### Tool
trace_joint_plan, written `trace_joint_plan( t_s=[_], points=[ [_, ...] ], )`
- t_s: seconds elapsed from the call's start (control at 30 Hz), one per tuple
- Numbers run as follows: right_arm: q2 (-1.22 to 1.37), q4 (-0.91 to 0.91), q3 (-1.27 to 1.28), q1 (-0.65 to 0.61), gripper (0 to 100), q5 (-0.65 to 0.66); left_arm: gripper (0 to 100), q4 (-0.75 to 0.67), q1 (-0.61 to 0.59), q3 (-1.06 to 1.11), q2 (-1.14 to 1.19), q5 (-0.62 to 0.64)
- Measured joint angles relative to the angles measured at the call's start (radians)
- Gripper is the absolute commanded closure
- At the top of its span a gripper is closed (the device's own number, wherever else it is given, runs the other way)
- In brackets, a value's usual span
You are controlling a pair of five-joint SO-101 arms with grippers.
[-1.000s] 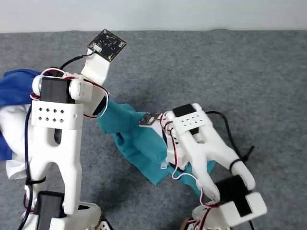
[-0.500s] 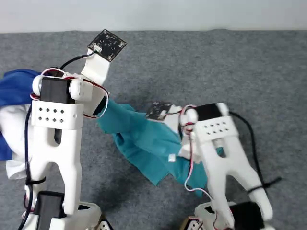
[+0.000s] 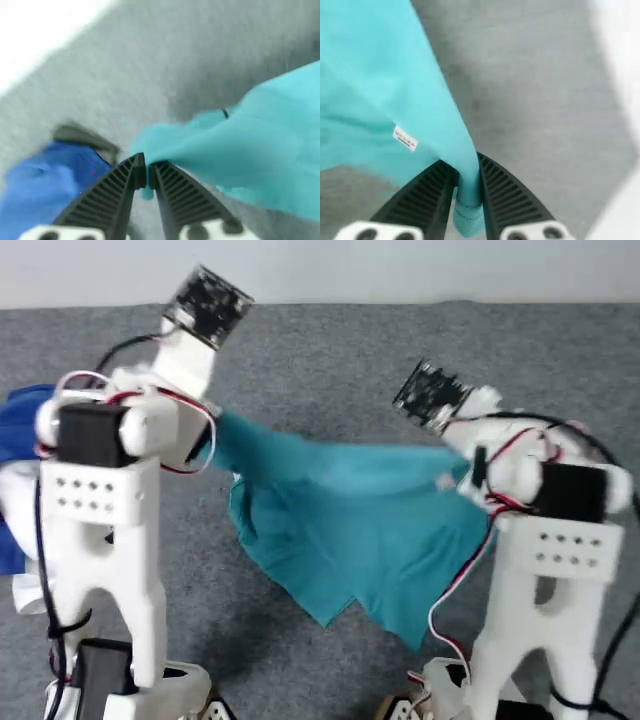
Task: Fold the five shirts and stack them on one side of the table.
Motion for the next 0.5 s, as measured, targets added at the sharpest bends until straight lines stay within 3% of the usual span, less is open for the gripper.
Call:
trace_joint_plan(
  t_s=[0.33,0.5],
  points=[
    [0.014,-0.140,-0.272,0.114,98.8,0.002,100,-0.002,-0.110,-0.397,0.000,-0.006],
    [0.014,-0.158,-0.331,0.169,98.8,-0.012,100,-0.003,-0.120,-0.575,-0.002,-0.092]
  ],
)
